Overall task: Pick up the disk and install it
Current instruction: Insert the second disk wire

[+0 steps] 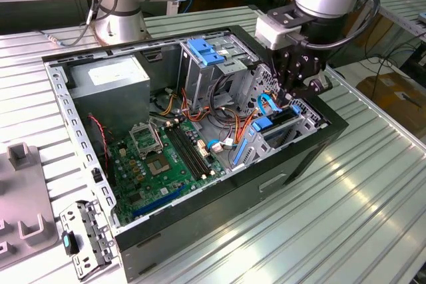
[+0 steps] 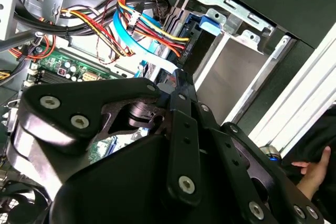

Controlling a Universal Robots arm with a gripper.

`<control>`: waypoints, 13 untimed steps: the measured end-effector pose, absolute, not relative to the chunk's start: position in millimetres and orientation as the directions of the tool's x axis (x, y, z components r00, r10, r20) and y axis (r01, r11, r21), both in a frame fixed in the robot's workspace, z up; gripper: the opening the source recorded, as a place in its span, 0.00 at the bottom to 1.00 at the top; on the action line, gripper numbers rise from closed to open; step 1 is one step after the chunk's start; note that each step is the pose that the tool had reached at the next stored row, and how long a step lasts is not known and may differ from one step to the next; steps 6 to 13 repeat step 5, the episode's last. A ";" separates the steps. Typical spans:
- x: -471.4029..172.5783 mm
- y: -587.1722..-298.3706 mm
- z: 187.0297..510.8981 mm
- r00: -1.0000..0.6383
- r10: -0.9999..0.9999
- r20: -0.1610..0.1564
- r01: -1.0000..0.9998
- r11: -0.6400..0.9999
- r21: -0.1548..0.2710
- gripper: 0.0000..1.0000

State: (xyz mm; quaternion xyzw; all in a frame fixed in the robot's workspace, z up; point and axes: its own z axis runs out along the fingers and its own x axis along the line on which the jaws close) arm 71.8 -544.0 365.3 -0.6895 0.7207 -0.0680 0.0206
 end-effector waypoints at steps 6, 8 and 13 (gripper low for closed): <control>71.8 -544.0 365.9 -0.048 -0.997 0.064 -0.991 0.040 -0.126 0.11; 71.8 -544.0 365.9 -0.048 -0.997 0.064 -0.991 0.040 -0.126 0.11; 71.8 -544.0 365.9 -0.048 -0.997 0.064 -0.991 0.040 -0.126 0.11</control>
